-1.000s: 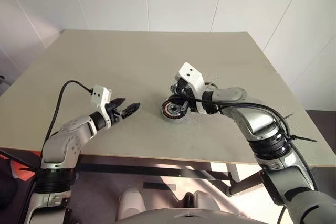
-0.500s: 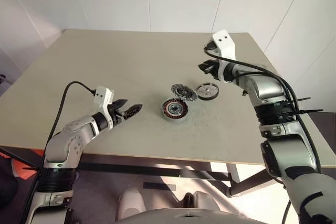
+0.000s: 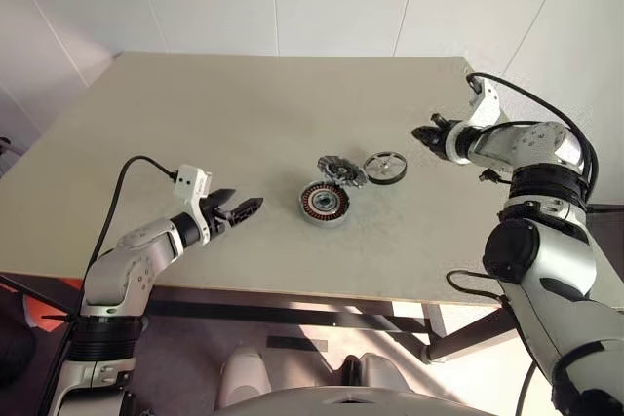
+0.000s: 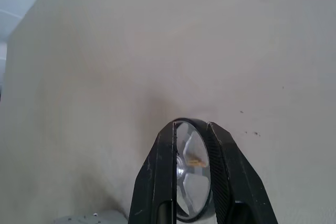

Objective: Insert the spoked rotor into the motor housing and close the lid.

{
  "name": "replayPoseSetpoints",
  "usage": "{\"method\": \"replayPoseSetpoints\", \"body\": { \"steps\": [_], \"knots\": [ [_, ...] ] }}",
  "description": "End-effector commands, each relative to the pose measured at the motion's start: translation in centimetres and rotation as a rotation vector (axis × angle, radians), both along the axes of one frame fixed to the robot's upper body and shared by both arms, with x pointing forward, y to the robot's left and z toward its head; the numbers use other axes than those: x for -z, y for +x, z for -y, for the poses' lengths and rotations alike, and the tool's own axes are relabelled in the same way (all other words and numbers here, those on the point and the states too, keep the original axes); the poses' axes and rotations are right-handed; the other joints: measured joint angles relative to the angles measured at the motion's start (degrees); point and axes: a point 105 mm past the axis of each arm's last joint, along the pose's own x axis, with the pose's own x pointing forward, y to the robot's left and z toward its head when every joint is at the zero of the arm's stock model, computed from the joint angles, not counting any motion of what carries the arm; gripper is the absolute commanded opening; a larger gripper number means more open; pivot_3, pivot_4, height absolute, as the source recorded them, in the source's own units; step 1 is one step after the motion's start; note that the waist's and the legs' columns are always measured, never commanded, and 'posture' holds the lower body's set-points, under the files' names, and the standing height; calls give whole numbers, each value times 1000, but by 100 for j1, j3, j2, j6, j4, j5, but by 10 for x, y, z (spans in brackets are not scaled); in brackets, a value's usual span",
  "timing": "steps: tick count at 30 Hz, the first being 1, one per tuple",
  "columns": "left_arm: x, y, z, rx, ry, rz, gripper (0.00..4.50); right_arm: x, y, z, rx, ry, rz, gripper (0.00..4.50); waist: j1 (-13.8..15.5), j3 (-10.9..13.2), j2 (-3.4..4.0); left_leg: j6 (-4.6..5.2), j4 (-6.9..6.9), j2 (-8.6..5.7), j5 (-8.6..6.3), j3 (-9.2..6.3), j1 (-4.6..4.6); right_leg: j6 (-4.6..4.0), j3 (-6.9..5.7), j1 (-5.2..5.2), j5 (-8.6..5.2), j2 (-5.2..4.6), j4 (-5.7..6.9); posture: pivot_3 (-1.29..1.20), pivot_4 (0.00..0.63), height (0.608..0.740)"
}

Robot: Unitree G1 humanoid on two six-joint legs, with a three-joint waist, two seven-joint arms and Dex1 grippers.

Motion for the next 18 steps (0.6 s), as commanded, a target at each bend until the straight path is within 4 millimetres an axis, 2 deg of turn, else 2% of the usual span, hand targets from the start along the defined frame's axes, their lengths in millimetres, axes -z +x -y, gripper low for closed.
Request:
{"method": "replayPoseSetpoints", "body": {
  "steps": [1,6,10,14,18],
  "knots": [
    [-12,1,1,15,16,52,4432,-10,-5,1,-3,66,14,985,1,2,5,-1,0,0,1,0,0,0,0,0,0,0,1,0,0,740],
    [-15,3,5,32,17,61,4432,7,-14,4,5,65,-33,985,5,1,5,-1,1,1,1,0,3,0,0,0,0,0,2,0,0,740],
    [-15,4,4,34,22,60,4432,4,-16,-6,-37,95,-20,985,-2,2,7,-1,1,0,1,1,1,0,0,0,0,0,2,0,0,740],
    [-16,4,3,31,24,63,4432,14,-18,-14,-43,110,-43,985,4,1,7,-1,1,0,1,1,3,0,0,0,0,0,2,0,0,740],
    [-14,4,1,26,34,60,4432,13,-18,-22,-58,130,-37,985,9,1,7,-1,1,0,1,1,3,0,0,1,0,-1,2,0,0,740]
  ]
}}
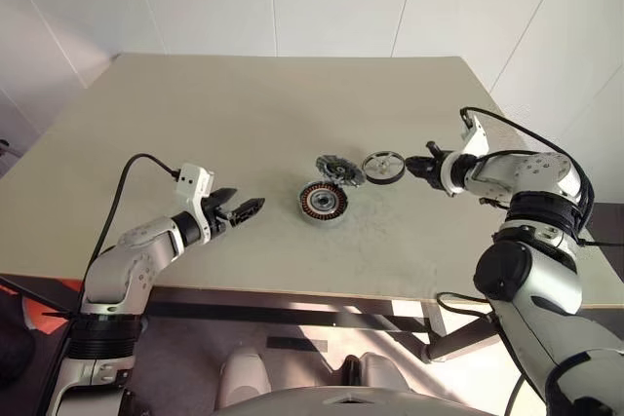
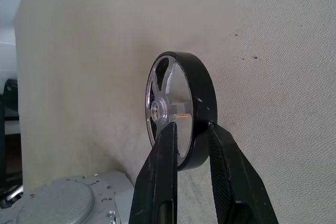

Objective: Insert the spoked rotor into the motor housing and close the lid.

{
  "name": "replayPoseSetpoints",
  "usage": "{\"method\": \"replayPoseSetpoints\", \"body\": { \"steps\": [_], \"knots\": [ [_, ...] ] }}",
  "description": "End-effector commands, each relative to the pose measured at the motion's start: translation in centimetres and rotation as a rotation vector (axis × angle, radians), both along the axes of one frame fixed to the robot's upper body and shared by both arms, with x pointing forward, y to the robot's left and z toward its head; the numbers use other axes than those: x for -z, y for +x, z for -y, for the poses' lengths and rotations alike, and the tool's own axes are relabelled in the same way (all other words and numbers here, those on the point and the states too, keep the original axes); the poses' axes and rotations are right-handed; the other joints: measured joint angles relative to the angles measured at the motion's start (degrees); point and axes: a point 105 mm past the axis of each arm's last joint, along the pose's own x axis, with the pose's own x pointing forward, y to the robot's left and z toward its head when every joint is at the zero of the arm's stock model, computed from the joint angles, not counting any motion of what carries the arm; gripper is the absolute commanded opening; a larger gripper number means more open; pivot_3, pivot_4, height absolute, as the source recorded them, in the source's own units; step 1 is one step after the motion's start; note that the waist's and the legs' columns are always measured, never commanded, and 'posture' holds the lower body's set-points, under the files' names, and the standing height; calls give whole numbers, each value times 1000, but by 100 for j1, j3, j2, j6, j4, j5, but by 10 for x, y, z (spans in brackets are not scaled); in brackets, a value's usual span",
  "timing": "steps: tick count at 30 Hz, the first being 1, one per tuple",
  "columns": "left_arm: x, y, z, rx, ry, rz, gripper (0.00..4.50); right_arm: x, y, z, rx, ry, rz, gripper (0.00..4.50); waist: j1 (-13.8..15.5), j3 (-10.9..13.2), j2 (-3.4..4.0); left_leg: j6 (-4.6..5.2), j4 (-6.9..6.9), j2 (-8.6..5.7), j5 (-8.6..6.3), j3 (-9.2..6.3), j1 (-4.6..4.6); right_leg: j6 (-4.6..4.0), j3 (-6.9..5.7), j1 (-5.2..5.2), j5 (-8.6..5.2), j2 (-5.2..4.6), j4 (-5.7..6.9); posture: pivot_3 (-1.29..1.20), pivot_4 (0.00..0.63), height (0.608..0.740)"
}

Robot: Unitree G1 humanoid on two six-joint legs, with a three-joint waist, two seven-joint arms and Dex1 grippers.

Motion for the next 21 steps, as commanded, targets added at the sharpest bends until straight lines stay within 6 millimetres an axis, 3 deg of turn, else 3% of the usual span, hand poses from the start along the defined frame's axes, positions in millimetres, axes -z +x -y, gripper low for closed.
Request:
{"method": "replayPoseSetpoints", "body": {
  "steps": [1,21],
  "knots": [
    [-13,3,-1,6,16,55,4432,-17,4,-5,-9,21,61,985,-1,0,1,0,0,0,0,0,0,0,0,0,0,0,0,0,0,740],
    [-13,5,-5,-6,39,59,4432,15,2,-27,-11,36,5,985,-2,-1,1,-1,0,0,1,0,2,0,0,0,0,0,1,0,0,740]
  ]
}}
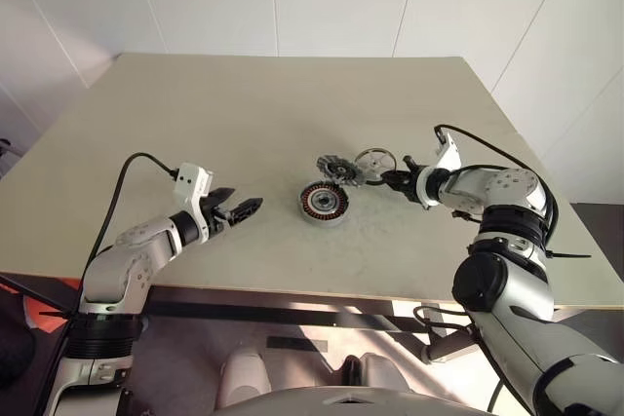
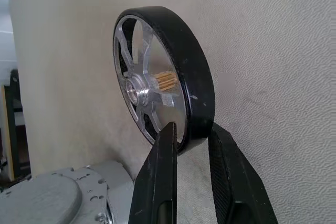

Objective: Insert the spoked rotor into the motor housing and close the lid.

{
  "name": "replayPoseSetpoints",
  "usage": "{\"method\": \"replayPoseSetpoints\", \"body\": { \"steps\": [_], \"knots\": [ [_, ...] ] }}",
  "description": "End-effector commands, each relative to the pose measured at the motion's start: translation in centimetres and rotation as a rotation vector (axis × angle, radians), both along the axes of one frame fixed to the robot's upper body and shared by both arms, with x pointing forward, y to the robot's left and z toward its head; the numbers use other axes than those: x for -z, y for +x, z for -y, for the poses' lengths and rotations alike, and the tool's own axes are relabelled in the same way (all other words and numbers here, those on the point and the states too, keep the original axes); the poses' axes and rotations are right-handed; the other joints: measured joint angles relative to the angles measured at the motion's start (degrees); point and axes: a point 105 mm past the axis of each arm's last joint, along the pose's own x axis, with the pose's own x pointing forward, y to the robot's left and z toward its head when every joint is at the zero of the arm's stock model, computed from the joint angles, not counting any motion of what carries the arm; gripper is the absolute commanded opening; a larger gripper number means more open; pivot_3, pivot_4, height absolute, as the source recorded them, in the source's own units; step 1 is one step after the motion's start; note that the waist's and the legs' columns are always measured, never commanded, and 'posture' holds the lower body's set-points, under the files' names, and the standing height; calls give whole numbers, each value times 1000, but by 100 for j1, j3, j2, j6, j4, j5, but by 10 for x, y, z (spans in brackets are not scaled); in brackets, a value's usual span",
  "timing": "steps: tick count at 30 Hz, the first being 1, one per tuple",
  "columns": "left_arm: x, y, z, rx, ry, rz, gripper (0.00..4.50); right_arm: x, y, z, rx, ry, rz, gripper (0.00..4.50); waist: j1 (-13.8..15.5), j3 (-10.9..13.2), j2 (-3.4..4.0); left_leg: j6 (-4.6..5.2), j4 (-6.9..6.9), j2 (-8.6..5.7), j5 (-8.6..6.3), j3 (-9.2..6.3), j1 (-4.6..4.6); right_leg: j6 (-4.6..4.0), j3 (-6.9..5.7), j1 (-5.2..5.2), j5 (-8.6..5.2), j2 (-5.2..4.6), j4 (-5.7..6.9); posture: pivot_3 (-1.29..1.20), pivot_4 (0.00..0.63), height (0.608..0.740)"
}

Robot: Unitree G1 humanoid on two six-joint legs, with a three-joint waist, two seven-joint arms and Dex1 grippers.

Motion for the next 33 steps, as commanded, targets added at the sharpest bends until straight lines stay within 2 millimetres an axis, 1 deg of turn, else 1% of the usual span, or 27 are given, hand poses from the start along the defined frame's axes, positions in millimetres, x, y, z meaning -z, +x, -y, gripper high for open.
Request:
{"method": "replayPoseSetpoints", "body": {
  "steps": [1,7,11,14,18,21,23,25,27,30,33],
  "knots": [
    [-13,4,-2,4,16,57,4432,-12,7,0,15,-7,55,985,-1,0,0,0,0,0,0,0,1,0,0,0,0,0,0,0,0,740],
    [-11,2,0,8,21,53,4432,-26,14,-1,33,35,120,985,-1,0,0,0,0,0,0,0,1,0,0,0,0,0,0,0,0,740],
    [-12,3,1,9,21,54,4432,-28,16,-2,41,29,123,218,-2,0,0,0,0,0,0,0,0,0,0,0,0,0,0,0,0,740],
    [-12,3,0,7,22,55,4432,-31,17,-4,27,20,135,219,-2,0,0,0,0,0,0,0,0,0,0,0,0,0,0,0,0,740],
    [-11,3,0,7,23,52,4432,-41,18,-10,-1,36,177,219,-2,0,0,0,0,0,0,0,0,0,0,0,0,0,0,0,0,740],
    [-11,3,1,10,22,51,4432,-76,26,-17,-15,129,309,219,-8,1,2,0,0,0,0,0,0,0,0,0,0,0,1,0,0,740],
    [-10,3,2,12,22,50,4432,-102,26,-25,-61,171,396,219,-6,1,2,0,0,0,0,0,0,0,0,-1,0,0,1,0,0,740],
    [-10,3,3,14,21,49,4432,-124,21,-35,-132,199,473,219,-2,1,2,0,0,0,0,0,0,0,0,-1,0,0,1,0,0,740],
    [-10,3,3,15,20,49,4432,-142,11,-47,-222,222,534,219,1,1,2,1,-1,0,0,0,0,0,-1,0,0,1,-1,0,0,740],
    [-9,4,5,18,18,47,4432,-158,-11,-64,-379,225,586,219,15,1,1,2,-2,1,-1,-1,0,0,-2,3,0,0,-4,0,0,740],
    [-9,4,7,22,17,45,4432,-159,-34,-76,-523,197,601,219,33,0,0,2,-2,0,-1,-1,1,1,-2,3,0,1,-4,0,0,740]
  ]
}}
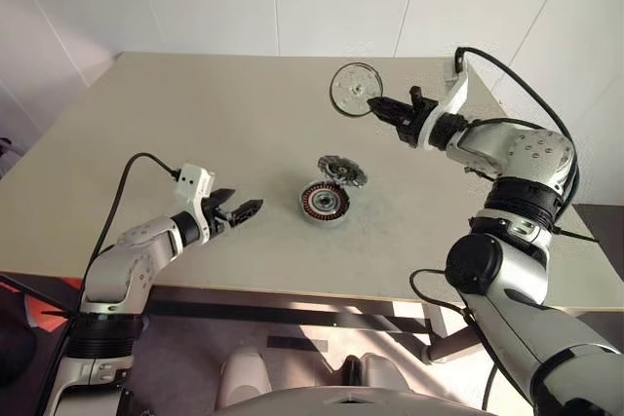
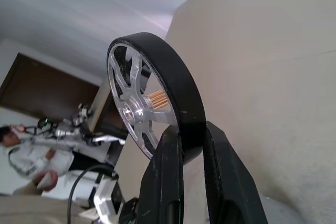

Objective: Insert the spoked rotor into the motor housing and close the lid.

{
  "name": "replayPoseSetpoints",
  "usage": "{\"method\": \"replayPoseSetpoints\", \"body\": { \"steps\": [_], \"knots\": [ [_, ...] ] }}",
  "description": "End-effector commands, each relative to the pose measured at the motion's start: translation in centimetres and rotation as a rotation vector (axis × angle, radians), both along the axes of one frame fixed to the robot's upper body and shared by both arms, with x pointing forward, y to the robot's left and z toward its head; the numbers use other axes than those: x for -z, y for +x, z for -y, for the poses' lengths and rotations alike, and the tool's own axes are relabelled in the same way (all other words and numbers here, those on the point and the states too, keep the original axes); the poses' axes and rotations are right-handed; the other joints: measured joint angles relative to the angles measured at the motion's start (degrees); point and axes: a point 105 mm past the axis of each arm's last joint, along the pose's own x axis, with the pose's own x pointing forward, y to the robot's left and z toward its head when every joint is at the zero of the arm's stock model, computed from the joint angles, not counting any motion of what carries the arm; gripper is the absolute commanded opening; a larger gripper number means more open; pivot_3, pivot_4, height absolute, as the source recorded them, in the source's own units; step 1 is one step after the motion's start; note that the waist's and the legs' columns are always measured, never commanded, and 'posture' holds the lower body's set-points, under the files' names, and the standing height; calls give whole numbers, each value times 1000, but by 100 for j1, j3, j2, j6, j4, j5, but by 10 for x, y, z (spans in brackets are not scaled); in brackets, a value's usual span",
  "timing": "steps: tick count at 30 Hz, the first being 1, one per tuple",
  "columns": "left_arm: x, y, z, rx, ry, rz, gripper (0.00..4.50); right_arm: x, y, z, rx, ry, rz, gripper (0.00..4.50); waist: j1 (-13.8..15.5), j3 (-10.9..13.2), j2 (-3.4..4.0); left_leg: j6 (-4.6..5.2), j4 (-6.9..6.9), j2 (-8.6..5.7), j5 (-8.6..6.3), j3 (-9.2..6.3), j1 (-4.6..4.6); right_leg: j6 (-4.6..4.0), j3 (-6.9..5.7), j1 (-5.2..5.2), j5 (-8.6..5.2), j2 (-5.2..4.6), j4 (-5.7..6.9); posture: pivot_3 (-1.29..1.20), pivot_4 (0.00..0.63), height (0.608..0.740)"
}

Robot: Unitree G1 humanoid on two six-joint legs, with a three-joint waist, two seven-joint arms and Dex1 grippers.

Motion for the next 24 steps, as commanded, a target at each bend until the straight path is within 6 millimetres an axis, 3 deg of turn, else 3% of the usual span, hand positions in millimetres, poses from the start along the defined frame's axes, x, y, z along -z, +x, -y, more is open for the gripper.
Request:
{"method": "replayPoseSetpoints", "body": {
  "steps": [1,5,10,15,19,24],
  "knots": [
    [-11,4,4,17,4,50,4432,-11,-31,-15,-169,-54,102,219,21,-1,-2,0,0,0,0,0,3,0,-1,4,0,0,0,0,0,740],
    [-9,3,5,22,2,45,4432,1,-58,-21,-300,-119,122,219,84,-1,-2,1,0,0,-1,-1,25,1,-2,35,-1,-4,-9,0,0,740],
    [-7,3,9,31,-1,41,4432,27,-75,-18,-363,-182,38,219,127,-1,-1,-4,0,2,2,-1,49,3,-1,54,-2,-3,-3,0,0,740],
    [-8,3,9,31,-2,46,4432,58,-79,-17,-355,-226,-78,219,127,-2,-3,-5,0,0,2,-1,59,36,0,68,-21,-4,-6,0,0,740],
    [-8,3,7,26,-1,48,4432,78,-71,-13,-294,-266,-167,219,126,-3,-4,-5,0,0,3,-1,57,35,0,68,-20,-3,-5,0,0,740],
    [-9,3,5,19,2,49,4432,83,-60,-13,-247,-271,-204,219,126,-3,-4,-6,0,0,3,-1,49,34,-1,63,-20,-4,-6,0,0,740]
  ]
}}
